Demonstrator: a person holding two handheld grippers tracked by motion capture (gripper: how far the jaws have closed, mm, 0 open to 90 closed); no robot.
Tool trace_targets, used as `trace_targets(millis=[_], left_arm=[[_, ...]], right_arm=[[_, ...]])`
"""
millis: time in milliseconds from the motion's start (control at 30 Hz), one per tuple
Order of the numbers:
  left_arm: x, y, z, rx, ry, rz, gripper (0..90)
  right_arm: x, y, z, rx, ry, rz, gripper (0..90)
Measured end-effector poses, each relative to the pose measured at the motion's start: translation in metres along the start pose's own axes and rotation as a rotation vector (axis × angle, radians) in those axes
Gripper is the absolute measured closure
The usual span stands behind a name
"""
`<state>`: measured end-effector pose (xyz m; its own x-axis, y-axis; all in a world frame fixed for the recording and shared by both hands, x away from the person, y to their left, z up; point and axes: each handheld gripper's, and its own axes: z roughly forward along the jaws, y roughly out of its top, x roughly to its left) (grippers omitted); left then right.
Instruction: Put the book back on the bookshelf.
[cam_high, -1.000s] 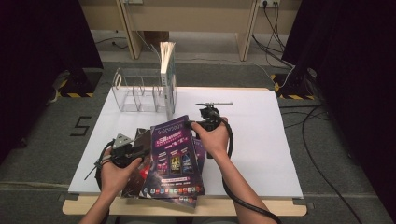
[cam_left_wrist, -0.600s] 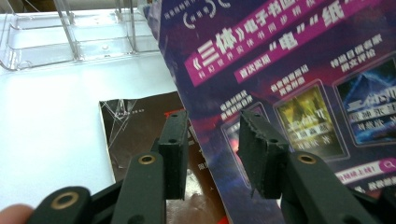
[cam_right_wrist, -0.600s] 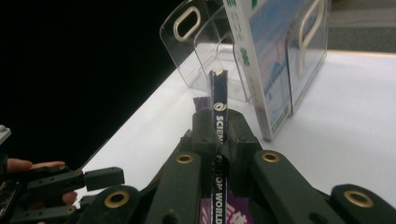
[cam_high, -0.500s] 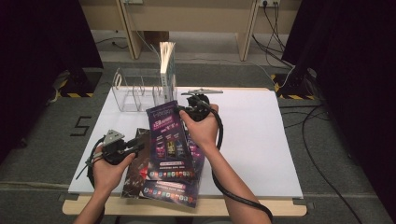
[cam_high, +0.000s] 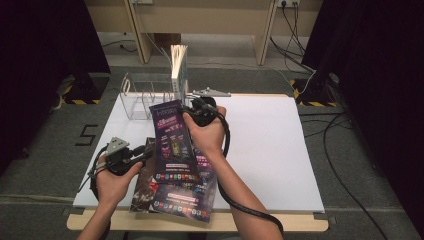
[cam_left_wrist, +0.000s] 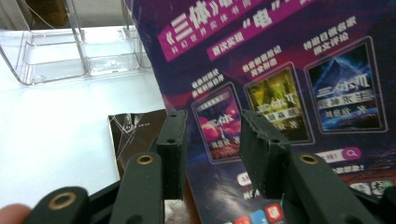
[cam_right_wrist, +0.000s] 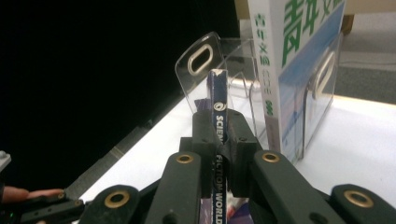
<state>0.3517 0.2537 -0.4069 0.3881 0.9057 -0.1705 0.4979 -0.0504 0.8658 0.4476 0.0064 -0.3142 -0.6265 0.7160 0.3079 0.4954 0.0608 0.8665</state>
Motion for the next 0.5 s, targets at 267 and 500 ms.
trace_targets(millis=[267, 500], left_arm=[[0.000, 0.002, -0.002, -0.013, -0.002, -0.006, 60.4], [-0.005, 0.009, -0.004, -0.049, -0.016, -0.014, 55.7]], right_arm=[[0.008, 0.009, 0.007, -0.049, -0.010, -0.011, 84.6], [0.015, 0.012, 0.018, -0.083, -0.024, -0.019, 84.6]])
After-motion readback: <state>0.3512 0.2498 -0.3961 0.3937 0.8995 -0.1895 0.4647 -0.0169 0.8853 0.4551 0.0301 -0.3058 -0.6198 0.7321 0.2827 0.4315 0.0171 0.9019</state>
